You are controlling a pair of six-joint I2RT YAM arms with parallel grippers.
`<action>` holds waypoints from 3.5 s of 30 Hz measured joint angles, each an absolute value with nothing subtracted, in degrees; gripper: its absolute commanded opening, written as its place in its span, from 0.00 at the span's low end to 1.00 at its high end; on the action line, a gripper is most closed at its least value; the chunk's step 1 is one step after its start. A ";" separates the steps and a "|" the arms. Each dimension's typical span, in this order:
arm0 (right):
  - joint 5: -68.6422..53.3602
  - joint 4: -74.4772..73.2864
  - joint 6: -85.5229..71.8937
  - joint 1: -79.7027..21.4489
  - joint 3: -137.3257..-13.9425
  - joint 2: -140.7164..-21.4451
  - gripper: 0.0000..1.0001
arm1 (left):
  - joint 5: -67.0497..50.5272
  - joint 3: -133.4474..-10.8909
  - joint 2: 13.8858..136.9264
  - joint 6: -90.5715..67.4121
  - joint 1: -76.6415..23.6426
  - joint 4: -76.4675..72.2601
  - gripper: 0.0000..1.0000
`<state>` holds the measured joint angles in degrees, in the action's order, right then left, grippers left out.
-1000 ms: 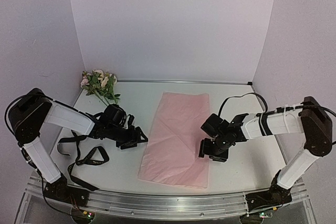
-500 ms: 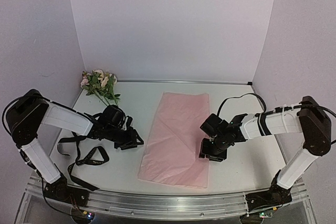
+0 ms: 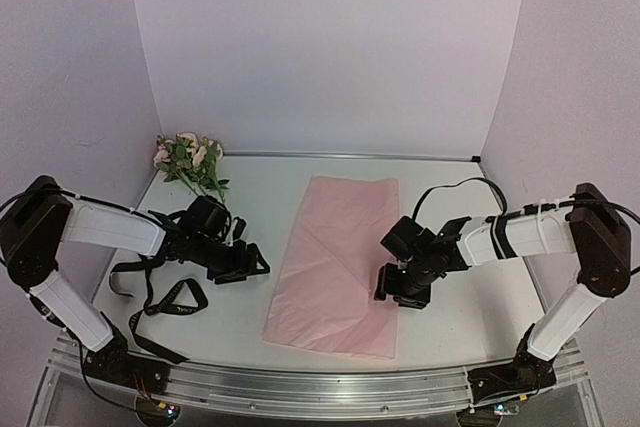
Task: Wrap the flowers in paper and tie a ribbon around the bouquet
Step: Pick up the corner of the folded wrapping paper at the center of the board, then pass from the left arm to the right
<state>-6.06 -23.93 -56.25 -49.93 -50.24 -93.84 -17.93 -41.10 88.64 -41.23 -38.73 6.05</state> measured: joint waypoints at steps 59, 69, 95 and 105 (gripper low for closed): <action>-12.59 -17.68 -56.50 -52.88 -71.24 -107.28 0.98 | -16.31 -57.73 78.01 -32.85 -43.75 20.45 0.00; -4.57 -20.19 -55.00 -52.86 -64.34 -91.53 0.98 | -16.36 -62.72 84.84 -28.62 -43.83 25.50 0.00; 4.69 -30.78 -33.32 -65.18 -76.87 -91.91 0.97 | -25.53 -63.44 86.90 -39.63 -45.98 23.33 0.00; 13.85 -33.88 -23.93 -73.18 -79.23 -94.03 0.98 | -28.86 -62.51 87.53 -47.76 -45.50 21.15 0.00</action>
<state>13.85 -33.88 -23.93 -73.18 -79.23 -94.03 -28.86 -62.51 87.53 -47.76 -45.50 21.15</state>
